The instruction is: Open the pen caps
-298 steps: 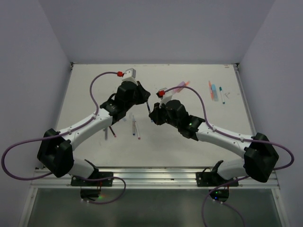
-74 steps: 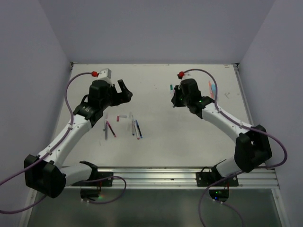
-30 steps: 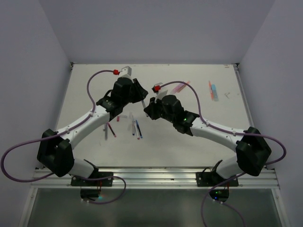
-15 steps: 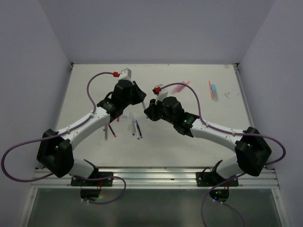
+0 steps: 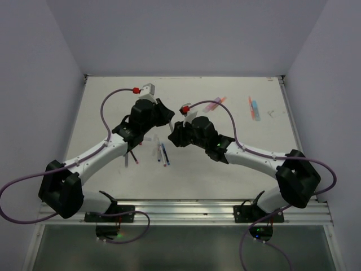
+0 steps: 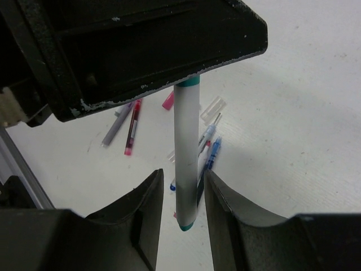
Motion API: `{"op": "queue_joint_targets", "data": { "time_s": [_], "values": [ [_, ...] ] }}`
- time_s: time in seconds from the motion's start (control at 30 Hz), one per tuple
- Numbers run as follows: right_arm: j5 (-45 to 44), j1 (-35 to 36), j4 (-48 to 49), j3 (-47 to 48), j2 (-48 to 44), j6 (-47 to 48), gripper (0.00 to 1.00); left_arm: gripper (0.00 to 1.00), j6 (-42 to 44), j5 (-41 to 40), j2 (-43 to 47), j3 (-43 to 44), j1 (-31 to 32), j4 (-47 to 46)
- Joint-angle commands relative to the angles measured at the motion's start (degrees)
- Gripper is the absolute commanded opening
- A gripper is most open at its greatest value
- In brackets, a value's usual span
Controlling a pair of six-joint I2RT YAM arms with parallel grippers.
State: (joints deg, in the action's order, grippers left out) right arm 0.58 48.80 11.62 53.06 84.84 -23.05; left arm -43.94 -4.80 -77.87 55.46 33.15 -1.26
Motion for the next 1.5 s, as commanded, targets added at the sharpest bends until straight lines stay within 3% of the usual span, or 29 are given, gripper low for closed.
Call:
{"op": "queue_joint_targets", "data": {
  "time_s": [0.0,0.3,0.6,0.83,1.1,1.47],
  "values": [
    [1.35,-0.10,2.62,1.87,0.77,-0.07,0.37,0.00,1.32,1.19,2.28,-0.71,0.08,-4.45],
    [2.23,-0.10,2.62,3.19,3.23,1.25,0.00,0.00,0.53,1.81,3.68,-1.06,0.08,-7.18],
    [3.02,-0.02,1.66,-0.32,3.49,3.01,0.00,0.00,3.07,-5.12,5.44,2.80,-0.01,-10.16],
    [4.52,0.16,1.30,-4.62,4.63,3.89,0.00,0.00,5.71,-11.11,4.48,12.98,-0.97,-13.15],
    [5.39,0.25,3.24,-8.76,3.76,3.89,0.00,0.00,6.33,-12.60,3.51,24.33,-5.63,-15.70],
    [7.86,0.69,3.32,-12.19,3.75,4.06,0.00,0.00,8.00,-16.03,5.97,29.26,-12.32,-18.43]
  ]
}}
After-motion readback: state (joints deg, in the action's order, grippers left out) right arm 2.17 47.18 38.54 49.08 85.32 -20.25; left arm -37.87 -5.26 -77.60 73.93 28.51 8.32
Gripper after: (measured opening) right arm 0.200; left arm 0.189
